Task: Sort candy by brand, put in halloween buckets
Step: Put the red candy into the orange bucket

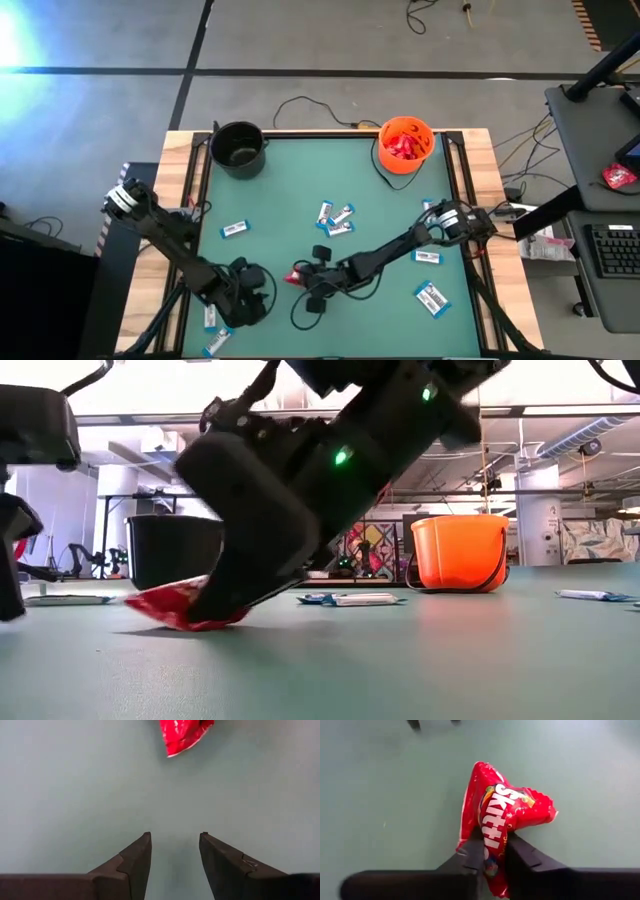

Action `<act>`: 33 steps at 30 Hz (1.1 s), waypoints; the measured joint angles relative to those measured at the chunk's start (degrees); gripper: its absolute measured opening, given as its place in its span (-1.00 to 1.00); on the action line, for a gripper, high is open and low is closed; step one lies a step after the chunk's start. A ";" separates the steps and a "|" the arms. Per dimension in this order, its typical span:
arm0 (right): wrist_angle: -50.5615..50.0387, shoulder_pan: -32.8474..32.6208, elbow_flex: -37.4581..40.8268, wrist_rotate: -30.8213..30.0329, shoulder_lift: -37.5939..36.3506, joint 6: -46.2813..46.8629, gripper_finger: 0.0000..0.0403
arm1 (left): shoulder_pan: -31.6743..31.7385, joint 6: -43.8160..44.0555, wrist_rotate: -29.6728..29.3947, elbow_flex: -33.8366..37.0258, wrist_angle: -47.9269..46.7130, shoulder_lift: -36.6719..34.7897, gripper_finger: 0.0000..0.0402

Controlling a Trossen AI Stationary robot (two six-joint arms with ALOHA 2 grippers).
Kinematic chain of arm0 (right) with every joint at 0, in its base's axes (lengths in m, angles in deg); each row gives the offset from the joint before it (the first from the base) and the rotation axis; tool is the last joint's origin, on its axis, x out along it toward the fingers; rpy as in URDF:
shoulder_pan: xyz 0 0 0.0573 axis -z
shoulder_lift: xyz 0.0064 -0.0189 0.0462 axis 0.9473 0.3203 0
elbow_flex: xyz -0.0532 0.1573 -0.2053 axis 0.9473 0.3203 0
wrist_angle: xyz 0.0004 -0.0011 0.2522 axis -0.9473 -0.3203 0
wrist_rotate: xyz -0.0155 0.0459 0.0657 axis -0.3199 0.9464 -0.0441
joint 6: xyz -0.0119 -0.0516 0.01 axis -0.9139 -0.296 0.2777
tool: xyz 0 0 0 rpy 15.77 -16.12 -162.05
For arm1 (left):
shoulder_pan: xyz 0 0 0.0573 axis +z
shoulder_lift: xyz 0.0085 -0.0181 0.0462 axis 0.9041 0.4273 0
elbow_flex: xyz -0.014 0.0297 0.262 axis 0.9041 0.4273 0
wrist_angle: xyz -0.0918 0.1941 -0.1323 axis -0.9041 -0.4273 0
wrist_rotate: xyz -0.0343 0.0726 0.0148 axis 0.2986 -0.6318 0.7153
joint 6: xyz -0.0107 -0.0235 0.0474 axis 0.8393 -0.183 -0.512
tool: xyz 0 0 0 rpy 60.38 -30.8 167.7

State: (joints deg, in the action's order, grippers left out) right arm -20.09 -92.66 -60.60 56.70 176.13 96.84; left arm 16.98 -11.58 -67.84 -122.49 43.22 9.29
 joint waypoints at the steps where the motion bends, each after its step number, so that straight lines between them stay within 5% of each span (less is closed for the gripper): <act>1: -2.54 0.00 -0.30 0.25 -1.33 0.58 -0.87 | -0.02 0.53 -0.10 0.00 0.10 -1.39 -0.24; 7: -18.47 0.70 -2.27 -3.44 -16.89 0.39 -0.90 | 1.44 -3.80 -8.24 -0.14 -3.21 -14.21 -0.24; 12: -32.90 2.74 -2.25 -11.09 -32.33 -0.44 -0.91 | 8.44 -1.13 -12.54 -0.15 -19.77 -22.83 -0.24; 18: -46.51 10.15 -1.81 -17.32 -47.49 -0.05 -0.91 | 26.18 -9.12 -0.06 0.16 -34.02 -24.55 -0.24; 24: -55.21 18.96 -1.35 -17.07 -56.67 -0.20 -0.91 | 41.73 -21.45 12.02 4.18 -34.18 -22.20 -0.17; 33: -58.11 23.83 0.12 -16.85 -63.40 -2.35 -0.91 | 46.36 -25.60 21.52 10.06 -27.26 -21.57 0.10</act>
State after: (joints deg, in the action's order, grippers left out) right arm -78.19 -68.84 -60.48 39.84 112.72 94.49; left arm 63.34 -37.18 -46.33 -112.44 15.96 -12.28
